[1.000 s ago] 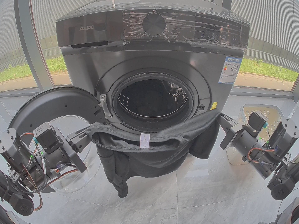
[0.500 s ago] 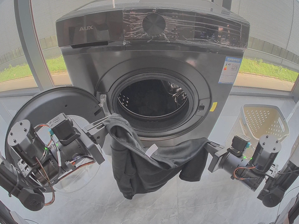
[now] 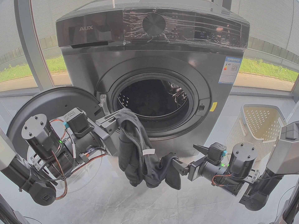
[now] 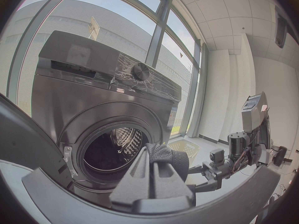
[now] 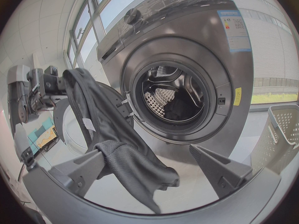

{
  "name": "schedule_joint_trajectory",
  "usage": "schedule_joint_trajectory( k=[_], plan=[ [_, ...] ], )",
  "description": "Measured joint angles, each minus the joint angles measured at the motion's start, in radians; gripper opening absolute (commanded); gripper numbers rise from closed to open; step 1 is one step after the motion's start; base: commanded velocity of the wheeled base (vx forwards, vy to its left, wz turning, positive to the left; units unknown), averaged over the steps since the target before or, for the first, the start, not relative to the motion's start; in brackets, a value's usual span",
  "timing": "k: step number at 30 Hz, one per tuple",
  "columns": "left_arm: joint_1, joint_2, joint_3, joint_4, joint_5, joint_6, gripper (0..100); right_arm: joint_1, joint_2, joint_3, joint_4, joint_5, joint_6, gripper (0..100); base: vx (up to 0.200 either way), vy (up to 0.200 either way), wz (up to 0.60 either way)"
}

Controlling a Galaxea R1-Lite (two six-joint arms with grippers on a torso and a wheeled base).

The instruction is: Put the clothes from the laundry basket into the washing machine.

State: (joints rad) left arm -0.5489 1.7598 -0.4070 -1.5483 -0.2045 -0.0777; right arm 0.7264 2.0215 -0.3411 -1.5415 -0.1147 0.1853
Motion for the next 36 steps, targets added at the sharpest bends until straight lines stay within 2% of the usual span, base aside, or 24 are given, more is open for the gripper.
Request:
schedule_joint_trajectory(
  k=[3,5,10,16,23,28,32,36],
  plan=[
    [-0.003,0.013,-0.026,0.001,0.04,0.002,0,0.002,0.04,-0.018,0.0,0.006,-0.013,100,0.0,0.0,0.0],
    [-0.012,0.023,-0.047,0.001,0.076,0.002,0,0.012,0.066,-0.031,0.0,0.024,-0.019,100,0.0,0.0,0.0],
    [-0.038,0.043,-0.087,0.004,0.113,0.003,0,0.064,0.115,-0.05,0.0,0.069,-0.021,100,0.0,0.0,0.0],
    [-0.063,0.059,-0.114,0.006,0.12,0.003,0,0.092,0.182,-0.073,-0.001,0.072,-0.019,100,0.0,0.0,0.0],
    [-0.06,0.07,-0.13,0.006,0.12,0.003,0,0.123,0.243,-0.016,-0.001,0.069,-0.016,100,0.0,0.0,0.0],
    [-0.059,0.073,-0.131,0.005,0.119,0.004,0,0.125,0.27,0.017,0.0,0.022,0.007,100,0.0,0.0,0.0],
    [-0.06,0.073,-0.126,0.004,0.119,0.003,0,0.116,0.283,-0.013,0.0,0.011,0.008,100,0.0,0.0,0.0],
    [-0.064,0.073,-0.124,0.004,0.119,0.003,0,0.11,0.295,-0.105,-0.001,0.008,-0.007,100,0.0,0.0,0.0]
  ],
)
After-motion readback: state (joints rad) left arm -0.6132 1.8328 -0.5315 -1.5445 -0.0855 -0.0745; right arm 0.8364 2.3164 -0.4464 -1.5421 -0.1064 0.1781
